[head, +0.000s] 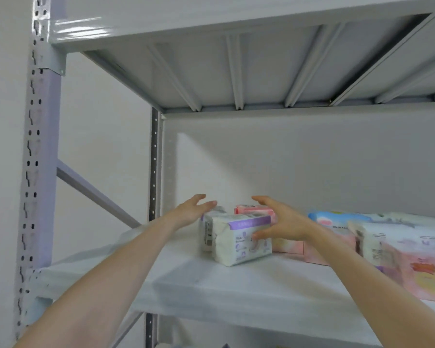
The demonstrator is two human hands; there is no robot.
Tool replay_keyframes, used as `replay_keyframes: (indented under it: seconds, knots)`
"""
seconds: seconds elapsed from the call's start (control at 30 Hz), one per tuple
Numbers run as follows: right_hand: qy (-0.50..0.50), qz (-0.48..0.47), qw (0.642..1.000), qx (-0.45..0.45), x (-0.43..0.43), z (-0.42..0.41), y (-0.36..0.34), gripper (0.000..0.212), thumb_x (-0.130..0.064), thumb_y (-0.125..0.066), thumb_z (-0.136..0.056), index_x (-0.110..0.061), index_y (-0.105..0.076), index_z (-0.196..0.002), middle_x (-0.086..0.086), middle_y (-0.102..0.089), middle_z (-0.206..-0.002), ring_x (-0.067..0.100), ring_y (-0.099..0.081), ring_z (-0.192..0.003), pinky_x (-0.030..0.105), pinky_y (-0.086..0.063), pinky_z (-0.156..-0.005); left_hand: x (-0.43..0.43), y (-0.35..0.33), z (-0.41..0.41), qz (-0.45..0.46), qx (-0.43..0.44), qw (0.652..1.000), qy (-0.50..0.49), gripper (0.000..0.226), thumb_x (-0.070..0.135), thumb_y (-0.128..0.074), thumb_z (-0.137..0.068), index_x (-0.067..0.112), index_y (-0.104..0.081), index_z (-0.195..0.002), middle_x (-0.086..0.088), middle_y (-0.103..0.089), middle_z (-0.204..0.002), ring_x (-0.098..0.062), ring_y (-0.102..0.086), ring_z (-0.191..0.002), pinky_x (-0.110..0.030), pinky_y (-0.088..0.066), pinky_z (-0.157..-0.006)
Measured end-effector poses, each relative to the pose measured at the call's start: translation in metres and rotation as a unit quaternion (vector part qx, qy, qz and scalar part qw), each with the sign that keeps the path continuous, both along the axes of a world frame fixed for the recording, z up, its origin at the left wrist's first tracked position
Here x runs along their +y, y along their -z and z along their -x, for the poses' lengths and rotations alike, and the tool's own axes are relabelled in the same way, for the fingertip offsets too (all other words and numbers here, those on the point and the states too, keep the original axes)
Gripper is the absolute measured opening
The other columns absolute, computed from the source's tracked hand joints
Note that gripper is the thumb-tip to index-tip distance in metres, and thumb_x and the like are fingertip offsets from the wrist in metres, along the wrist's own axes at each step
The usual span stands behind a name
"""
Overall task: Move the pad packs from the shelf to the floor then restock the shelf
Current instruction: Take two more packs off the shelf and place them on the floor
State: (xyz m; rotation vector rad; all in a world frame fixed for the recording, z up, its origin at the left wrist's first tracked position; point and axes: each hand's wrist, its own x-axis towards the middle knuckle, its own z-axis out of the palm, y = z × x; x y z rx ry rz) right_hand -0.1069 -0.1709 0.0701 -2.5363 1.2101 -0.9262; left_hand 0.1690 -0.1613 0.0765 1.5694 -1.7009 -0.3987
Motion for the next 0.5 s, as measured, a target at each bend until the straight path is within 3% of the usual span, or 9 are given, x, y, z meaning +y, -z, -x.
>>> replay_keyframes:
  seconds: [0.1,0.17,0.3,0.4,0.5]
  knots:
    - [-0.017,-0.018,1.000,0.013,-0.011,-0.006,-0.003,0.100,-0.054,-0.084,-0.059,-0.043,-0.032,-0.143,-0.023,-0.040,-0.144,0.002,-0.038,-0.130,0.026,-0.034,-0.107,-0.025,-0.007,0.006,-0.036,-0.015,0.999,-0.008,0.074,0.068,-0.049,-0.086,0.028,-0.035,-0.146,0.002,-0.036,-0.152,-0.023,-0.037,-0.137,-0.039,-0.032,-0.101]
    - [-0.036,-0.035,0.999,0.019,-0.016,-0.009,-0.003,0.100,-0.054,-0.084,-0.058,-0.041,-0.034,-0.143,-0.023,-0.041,-0.143,0.001,-0.040,-0.130,0.030,-0.035,-0.110,-0.035,-0.011,0.010,-0.064,-0.032,0.997,-0.011,0.070,0.069,-0.048,-0.085,0.027,-0.042,-0.141,0.003,-0.044,-0.145,-0.021,-0.045,-0.125,-0.036,-0.035,-0.092]
    - [-0.068,-0.066,0.995,0.014,-0.019,-0.011,0.000,0.097,-0.051,-0.084,-0.057,-0.036,-0.041,-0.142,-0.022,-0.049,-0.135,-0.005,-0.048,-0.121,0.026,-0.040,-0.106,-0.042,-0.013,0.009,-0.123,-0.066,0.990,-0.021,0.064,0.075,-0.053,-0.075,0.035,-0.052,-0.125,0.007,-0.057,-0.124,-0.020,-0.052,-0.113,-0.046,-0.043,-0.099]
    - [-0.068,-0.067,0.995,0.007,-0.019,-0.009,-0.001,0.092,-0.052,-0.085,-0.055,-0.038,-0.045,-0.138,-0.024,-0.050,-0.131,-0.008,-0.048,-0.117,0.018,-0.040,-0.099,-0.039,-0.016,0.004,-0.147,-0.052,0.988,-0.005,0.069,0.077,-0.062,-0.065,0.037,-0.050,-0.121,0.007,-0.057,-0.123,-0.021,-0.052,-0.114,-0.046,-0.044,-0.099]
    - [-0.057,-0.069,0.996,0.005,-0.016,-0.008,-0.002,0.091,-0.053,-0.086,-0.053,-0.038,-0.050,-0.135,-0.024,-0.049,-0.128,-0.002,-0.048,-0.119,0.020,-0.040,-0.098,-0.037,-0.020,0.001,-0.167,-0.032,0.985,0.010,0.065,0.071,-0.067,-0.068,0.037,-0.050,-0.120,0.007,-0.058,-0.123,-0.021,-0.053,-0.114,-0.048,-0.045,-0.100]
